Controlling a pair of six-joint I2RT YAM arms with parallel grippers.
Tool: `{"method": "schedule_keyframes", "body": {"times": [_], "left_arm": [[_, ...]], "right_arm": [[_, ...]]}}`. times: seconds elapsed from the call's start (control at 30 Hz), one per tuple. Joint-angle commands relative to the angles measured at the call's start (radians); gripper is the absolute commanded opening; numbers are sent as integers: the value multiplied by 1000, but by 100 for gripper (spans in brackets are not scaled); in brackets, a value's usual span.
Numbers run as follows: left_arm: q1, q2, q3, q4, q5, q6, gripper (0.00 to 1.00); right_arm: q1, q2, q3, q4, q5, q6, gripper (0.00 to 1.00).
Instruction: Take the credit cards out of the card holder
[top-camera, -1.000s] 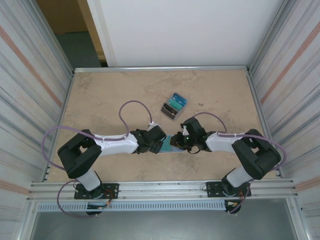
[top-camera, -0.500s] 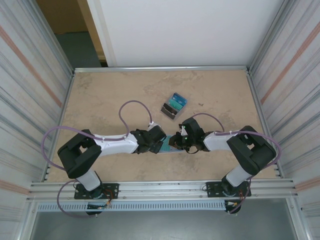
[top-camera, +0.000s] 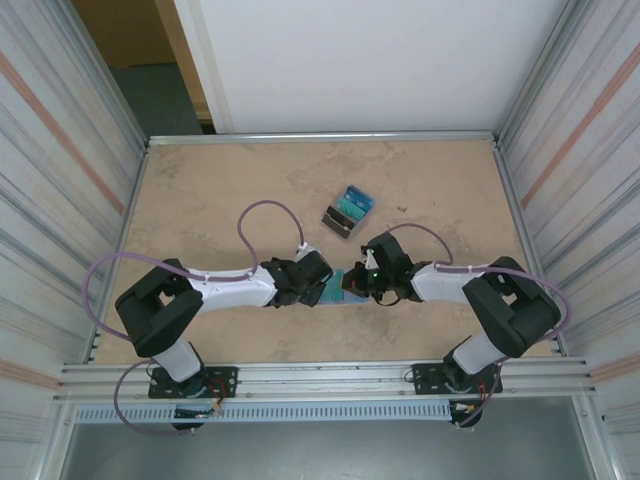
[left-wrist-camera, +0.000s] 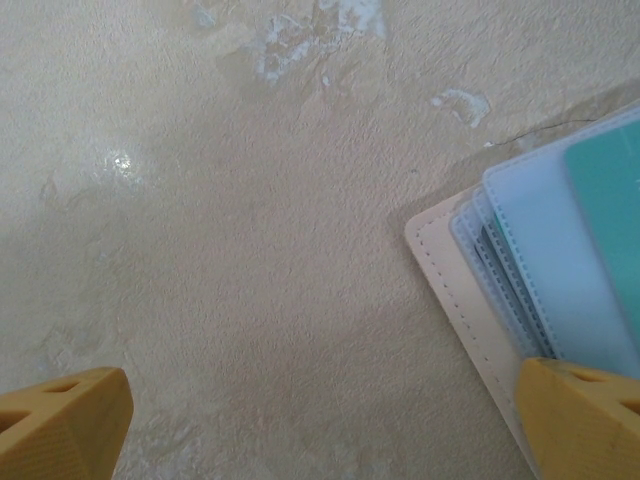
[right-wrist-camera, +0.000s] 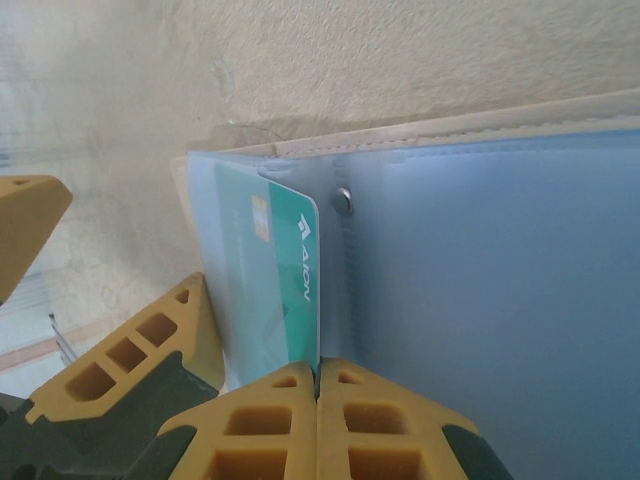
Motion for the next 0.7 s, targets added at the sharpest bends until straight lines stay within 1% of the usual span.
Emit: {"method": "schedule_keyframes", "body": {"times": [0.0, 0.27, 0.67], "left_arm": [[-3, 20, 13, -39, -26, 15, 99], [-3, 11, 21, -41, -38, 45, 98], [-10, -67, 94, -80, -32, 91, 99]], "right_arm": [[-22, -37, 20, -137, 63, -58, 1], [-42, -59, 61, -242, 67, -133, 1], [-44, -70, 78, -260, 52, -142, 0]]}}
